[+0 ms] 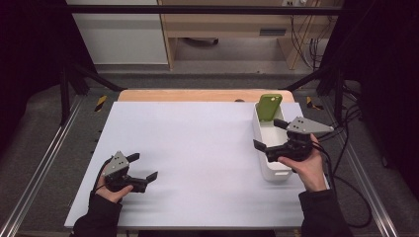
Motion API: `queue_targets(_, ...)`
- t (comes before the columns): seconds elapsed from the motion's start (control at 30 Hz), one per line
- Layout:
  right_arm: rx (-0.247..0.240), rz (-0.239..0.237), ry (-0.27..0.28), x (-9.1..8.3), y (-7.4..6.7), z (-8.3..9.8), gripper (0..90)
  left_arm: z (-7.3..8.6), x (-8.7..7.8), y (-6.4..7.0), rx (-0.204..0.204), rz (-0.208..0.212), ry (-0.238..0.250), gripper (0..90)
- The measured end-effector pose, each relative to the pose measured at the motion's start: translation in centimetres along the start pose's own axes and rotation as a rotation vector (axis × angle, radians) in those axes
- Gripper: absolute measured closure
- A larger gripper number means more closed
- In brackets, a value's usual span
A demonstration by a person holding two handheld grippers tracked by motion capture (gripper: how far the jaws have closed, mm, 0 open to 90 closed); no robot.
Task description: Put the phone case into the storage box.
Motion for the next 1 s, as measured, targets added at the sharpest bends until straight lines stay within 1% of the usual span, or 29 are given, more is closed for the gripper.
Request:
queue_targets(0.03,0.01,0.0,0.004,-0.2,-0.1,0.4,0.7,0.0,0.0,0.0,0.001,0.001,0.0,0.0)
queue_targets(0.1,0.004,-0.002,0.027,-0.7,-0.4,1.1,0.7,0.0,0.0,0.1,0.004,0.002,-0.003,0.0)
queue_targets(0.17,0.019,-0.006,0.034,-1.2,-0.7,2.0,0.7,0.0,0.0,0.2,0.006,0.005,0.0,0.0)
queue_targets(0.2,0.022,-0.011,0.033,-1.3,-0.9,2.3,0.7,0.0,0.0,0.2,0.007,0.006,0.001,0.0)
queue_targets(0.3,0.016,-0.001,0.029,-1.8,-1.2,3.5,0.7,-0.1,-0.1,0.3,0.01,0.008,0.005,0.0)
queue_targets(0.37,0.015,-0.009,0.033,-2.2,-1.4,4.2,0.6,-0.2,-0.1,0.3,0.011,0.007,0.005,0.0)
queue_targets(0.43,0.016,0.006,0.024,-2.5,-1.4,4.9,0.7,-0.2,-0.2,0.4,0.011,0.009,0.011,0.0)
queue_targets(0.6,0.037,0.018,0.042,-3.6,-1.3,6.3,0.7,-0.4,-0.3,0.5,0.009,0.015,0.022,0.0)
queue_targets(0.63,0.045,0.018,0.039,-3.9,-1.3,6.8,0.7,-0.4,-0.3,0.5,0.01,0.015,0.023,0.0)
queue_targets(0.73,0.046,0.027,0.023,-4.3,-1.2,7.9,0.7,-0.5,-0.4,0.6,0.013,0.017,0.027,0.0)
queue_targets(0.87,0.044,0.029,0.024,-4.8,-1.1,8.7,0.7,-0.5,-0.5,0.6,0.016,0.016,0.033,0.0)
queue_targets(0.9,0.045,0.036,0.024,-4.9,-1.0,8.9,0.7,-0.6,-0.5,0.6,0.017,0.017,0.034,0.0)
queue_targets(1.0,0.048,0.041,0.028,-5.4,-1.0,9.1,0.7,-0.7,-0.6,0.7,0.019,0.017,0.039,0.0)
Point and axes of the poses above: each handheld gripper's, and its own axes: x roughly forward along the jaws, z roughly out of its underside, y roughly to its right, the point moved 6 cm from there along x, roughly forward along the jaws, and after that the axes turned 14 degrees about -x, right-handed, at the moved point
